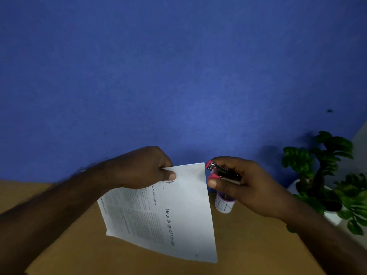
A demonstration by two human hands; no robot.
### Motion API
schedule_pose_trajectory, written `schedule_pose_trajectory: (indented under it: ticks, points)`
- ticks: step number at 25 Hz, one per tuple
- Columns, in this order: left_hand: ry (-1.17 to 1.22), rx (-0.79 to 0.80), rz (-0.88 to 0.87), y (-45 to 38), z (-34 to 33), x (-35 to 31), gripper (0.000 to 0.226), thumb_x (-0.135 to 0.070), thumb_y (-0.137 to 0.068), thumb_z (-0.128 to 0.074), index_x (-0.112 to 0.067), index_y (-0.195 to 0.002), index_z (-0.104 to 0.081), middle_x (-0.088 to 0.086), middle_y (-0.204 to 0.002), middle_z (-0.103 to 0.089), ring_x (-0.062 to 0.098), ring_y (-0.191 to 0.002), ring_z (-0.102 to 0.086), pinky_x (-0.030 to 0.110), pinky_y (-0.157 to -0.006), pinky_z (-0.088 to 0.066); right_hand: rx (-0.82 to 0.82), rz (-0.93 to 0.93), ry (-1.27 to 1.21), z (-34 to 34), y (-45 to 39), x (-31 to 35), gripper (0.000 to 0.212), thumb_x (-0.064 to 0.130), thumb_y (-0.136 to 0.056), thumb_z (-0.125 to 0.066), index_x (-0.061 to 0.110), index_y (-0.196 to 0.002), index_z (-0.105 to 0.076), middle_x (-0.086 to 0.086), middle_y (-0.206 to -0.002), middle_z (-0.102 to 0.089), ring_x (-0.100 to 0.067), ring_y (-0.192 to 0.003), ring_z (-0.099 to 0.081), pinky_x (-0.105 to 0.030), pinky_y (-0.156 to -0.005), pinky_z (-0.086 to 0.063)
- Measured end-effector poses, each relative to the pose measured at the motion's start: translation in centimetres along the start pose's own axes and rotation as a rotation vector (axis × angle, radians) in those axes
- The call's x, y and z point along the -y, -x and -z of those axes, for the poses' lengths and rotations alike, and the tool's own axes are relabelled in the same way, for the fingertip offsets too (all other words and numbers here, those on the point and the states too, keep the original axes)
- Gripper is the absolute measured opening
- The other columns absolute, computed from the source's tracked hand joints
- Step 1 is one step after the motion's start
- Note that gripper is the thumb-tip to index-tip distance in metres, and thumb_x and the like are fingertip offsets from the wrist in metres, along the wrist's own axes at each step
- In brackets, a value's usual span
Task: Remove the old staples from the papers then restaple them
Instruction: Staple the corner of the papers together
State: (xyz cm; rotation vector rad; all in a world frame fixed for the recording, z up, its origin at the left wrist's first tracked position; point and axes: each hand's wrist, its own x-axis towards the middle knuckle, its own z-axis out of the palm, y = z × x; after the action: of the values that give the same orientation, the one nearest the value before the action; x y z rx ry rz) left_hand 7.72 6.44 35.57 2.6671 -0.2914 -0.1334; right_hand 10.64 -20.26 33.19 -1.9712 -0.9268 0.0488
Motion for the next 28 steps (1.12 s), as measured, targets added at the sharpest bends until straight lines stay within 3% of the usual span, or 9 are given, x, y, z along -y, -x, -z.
schedule_pose_trajectory:
  ticks: [4, 10, 13, 16, 19, 23, 28]
  points:
    - [-0.016, 0.002, -0.020, 0.4, 0.6, -0.7, 0.044, -0.038, -0.095, -0.063, -0.006, -0.064, -0.058, 0.003, -0.060, -0.057, 0.010, -0.051, -0.051, 0.019, -0.051, -0.038, -0.015, 0.009, 0.071, 0.8, -0.3, 0.9, 0.041, 0.060, -0.078, -0.063, 0.032, -0.107, -0.068, 0.014, -0.097, -0.070, -0.011, -0.096, -0.068, -0.032, -0.084, -0.057]
    - [-0.027, 0.001, -0.043, 0.6, 0.9, -1.6, 0.045, -0.037, -0.096, -0.062, -0.005, -0.065, -0.056, 0.011, -0.062, -0.057, 0.013, -0.052, -0.049, 0.025, -0.055, -0.038, 0.042, -0.014, 0.120, 0.8, -0.4, 1.7, 0.044, 0.059, -0.076, -0.063, 0.025, -0.103, -0.070, 0.007, -0.095, -0.071, -0.012, -0.095, -0.068, -0.042, -0.084, -0.058]
    - [-0.032, 0.024, -0.037, 0.6, 0.9, -1.9, 0.042, -0.038, -0.096, -0.061, -0.004, -0.072, -0.064, 0.014, -0.075, -0.068, 0.017, -0.055, -0.056, 0.024, -0.056, -0.041, 0.036, -0.042, 0.097, 0.5, -0.6, 2.3, 0.051, 0.059, -0.071, -0.066, 0.026, -0.110, -0.071, 0.010, -0.103, -0.072, -0.008, -0.100, -0.067, -0.041, -0.090, -0.057]
    - [-0.035, 0.061, -0.028, 0.7, 0.9, -2.2, 0.039, -0.040, -0.097, -0.059, -0.006, -0.086, -0.072, 0.011, -0.084, -0.074, 0.025, -0.070, -0.068, 0.026, -0.060, -0.048, 0.057, -0.016, 0.142, 0.7, -0.7, 2.9, 0.041, 0.051, -0.074, -0.072, 0.025, -0.105, -0.073, 0.012, -0.096, -0.072, -0.009, -0.093, -0.068, -0.039, -0.083, -0.059]
    - [-0.038, 0.077, -0.018, 0.8, 1.0, -2.6, 0.035, -0.041, -0.096, -0.058, -0.011, -0.093, -0.076, 0.006, -0.089, -0.076, 0.022, -0.076, -0.071, 0.031, -0.069, -0.056, 0.085, -0.005, 0.192, 0.8, -0.9, 3.3, 0.023, 0.039, -0.080, -0.076, 0.025, -0.098, -0.075, 0.012, -0.088, -0.071, -0.010, -0.086, -0.068, -0.038, -0.076, -0.059]
    - [-0.046, 0.074, -0.005, 0.8, 0.8, -3.0, 0.029, -0.041, -0.097, -0.058, -0.018, -0.097, -0.076, -0.002, -0.089, -0.076, 0.016, -0.075, -0.072, 0.021, -0.065, -0.051, 0.078, -0.006, 0.217, 0.8, -1.2, 3.6, 0.026, 0.040, -0.079, -0.075, 0.021, -0.097, -0.077, 0.002, -0.091, -0.074, -0.016, -0.085, -0.069, -0.044, -0.076, -0.058]
    - [-0.091, 0.067, -0.006, 0.7, 0.6, -3.0, 0.031, -0.041, -0.096, -0.057, -0.016, -0.094, -0.076, 0.001, -0.089, -0.075, 0.019, -0.076, -0.070, 0.026, -0.070, -0.054, 0.095, -0.011, 0.295, 0.7, -1.2, 3.7, 0.034, 0.041, -0.079, -0.075, 0.020, -0.106, -0.076, 0.005, -0.099, -0.074, -0.014, -0.088, -0.068, -0.040, -0.080, -0.058]
